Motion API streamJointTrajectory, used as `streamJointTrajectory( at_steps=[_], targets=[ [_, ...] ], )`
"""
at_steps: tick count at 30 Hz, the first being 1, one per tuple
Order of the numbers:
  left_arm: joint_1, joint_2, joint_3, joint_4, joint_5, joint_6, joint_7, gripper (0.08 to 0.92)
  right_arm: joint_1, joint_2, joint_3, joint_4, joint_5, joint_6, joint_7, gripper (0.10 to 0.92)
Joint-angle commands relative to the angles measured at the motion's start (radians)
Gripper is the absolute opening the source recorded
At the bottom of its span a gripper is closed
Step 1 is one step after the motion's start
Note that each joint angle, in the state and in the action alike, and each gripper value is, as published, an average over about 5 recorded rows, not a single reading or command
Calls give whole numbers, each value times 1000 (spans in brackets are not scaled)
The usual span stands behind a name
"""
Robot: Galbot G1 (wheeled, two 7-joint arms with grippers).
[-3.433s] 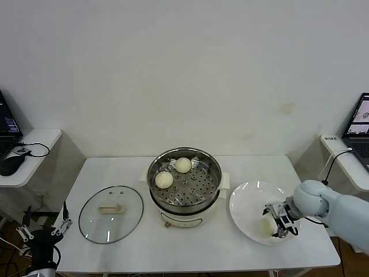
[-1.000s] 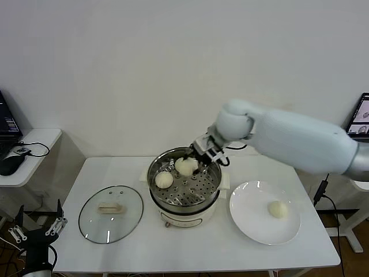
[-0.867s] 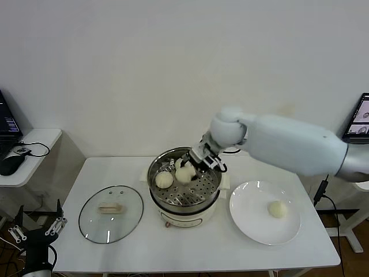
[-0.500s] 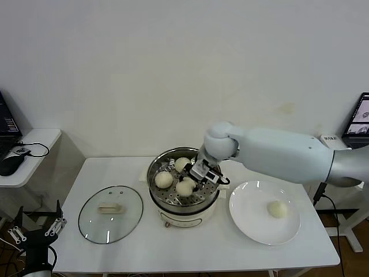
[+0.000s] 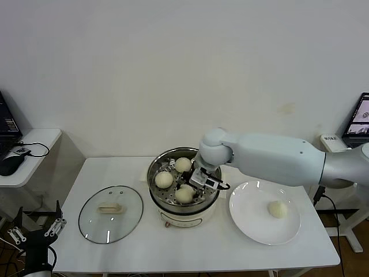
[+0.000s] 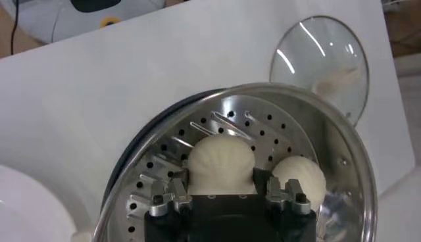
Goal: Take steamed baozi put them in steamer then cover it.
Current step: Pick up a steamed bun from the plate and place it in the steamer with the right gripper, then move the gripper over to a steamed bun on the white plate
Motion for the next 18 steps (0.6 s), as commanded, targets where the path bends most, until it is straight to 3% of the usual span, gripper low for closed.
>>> streamJointTrajectory(
  at_steps=[1, 4, 10, 18],
  targets=[
    [-1, 0, 0, 0, 0, 1, -1, 823, 0, 0, -3, -1, -4, 18, 6, 762],
    [-2, 1, 1, -2, 0, 1, 0, 823, 6, -18, 20, -2, -2, 13, 10, 811],
    [-2, 5, -2, -5, -2, 2, 0, 823, 33, -90, 96, -2, -3, -60, 17, 823],
    [-6, 14, 0, -14, -6, 3, 0, 823, 105, -271, 145, 59, 101, -418, -11, 823]
  ],
)
